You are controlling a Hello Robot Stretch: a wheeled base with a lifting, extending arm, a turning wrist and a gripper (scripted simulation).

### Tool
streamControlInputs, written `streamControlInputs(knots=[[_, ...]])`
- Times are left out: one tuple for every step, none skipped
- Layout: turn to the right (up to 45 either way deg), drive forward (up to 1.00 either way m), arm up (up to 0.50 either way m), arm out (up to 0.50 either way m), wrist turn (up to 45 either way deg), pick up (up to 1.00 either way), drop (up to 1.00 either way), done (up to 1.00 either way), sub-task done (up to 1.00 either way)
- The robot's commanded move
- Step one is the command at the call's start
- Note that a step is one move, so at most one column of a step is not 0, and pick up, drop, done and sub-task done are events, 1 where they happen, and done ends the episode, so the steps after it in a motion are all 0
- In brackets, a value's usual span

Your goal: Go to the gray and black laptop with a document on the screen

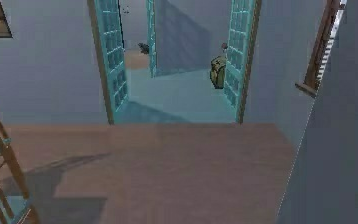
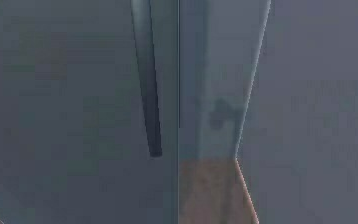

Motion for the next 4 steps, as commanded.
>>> streamControlInputs(knots=[[0.0, 1.00, 0.00, 0.00, 0.0, 0.00, 0.00, 0.00, 0.00], [-3.0, 0.00, 0.00, 0.00, 0.0, 0.00, 0.00, 0.00, 0.00], [0.0, 1.00, 0.00, 0.00, 0.0, 0.00, 0.00, 0.00, 0.00], [0.0, 1.00, 0.00, 0.00, 0.0, 0.00, 0.00, 0.00, 0.00]])
